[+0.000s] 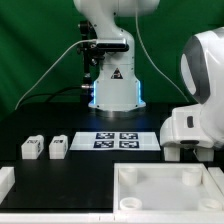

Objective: Assemble one leg

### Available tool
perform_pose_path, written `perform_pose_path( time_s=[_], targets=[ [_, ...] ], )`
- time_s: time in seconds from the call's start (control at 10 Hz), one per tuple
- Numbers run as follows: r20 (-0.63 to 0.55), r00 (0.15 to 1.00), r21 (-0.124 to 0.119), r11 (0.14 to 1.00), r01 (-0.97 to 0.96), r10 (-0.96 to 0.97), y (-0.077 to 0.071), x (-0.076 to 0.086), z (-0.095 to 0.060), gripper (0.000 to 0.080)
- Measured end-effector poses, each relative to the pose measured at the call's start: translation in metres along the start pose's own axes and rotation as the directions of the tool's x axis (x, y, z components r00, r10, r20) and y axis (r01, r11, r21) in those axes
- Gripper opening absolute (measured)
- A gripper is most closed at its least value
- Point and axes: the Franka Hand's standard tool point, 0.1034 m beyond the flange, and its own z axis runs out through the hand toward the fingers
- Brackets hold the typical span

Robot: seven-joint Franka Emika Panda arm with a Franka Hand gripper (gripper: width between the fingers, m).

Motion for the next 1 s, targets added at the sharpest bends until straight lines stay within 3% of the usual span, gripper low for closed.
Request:
perform_pose_path(
  time_s=[0.1,0.2,0.8,0.9,1.0],
  targets=[
    [0.001,1.0,0.0,1.0,0.001,-0.001,0.0,0.0,0.0,0.0383],
    [0.001,1.0,0.0,1.0,0.001,-0.001,0.0,0.0,0.0,0.0289],
    [0.001,1.0,0.0,1.0,0.001,-0.001,0.0,0.0,0.0,0.0289],
    [0.005,1.0,-0.005,1.0,0.025,-0.025,0.004,-0.001,-0.004,0.029],
    [-0.006,0.997,-0.008,0.997,0.081,-0.081,0.019,-0.005,-0.032,0.029]
  ],
)
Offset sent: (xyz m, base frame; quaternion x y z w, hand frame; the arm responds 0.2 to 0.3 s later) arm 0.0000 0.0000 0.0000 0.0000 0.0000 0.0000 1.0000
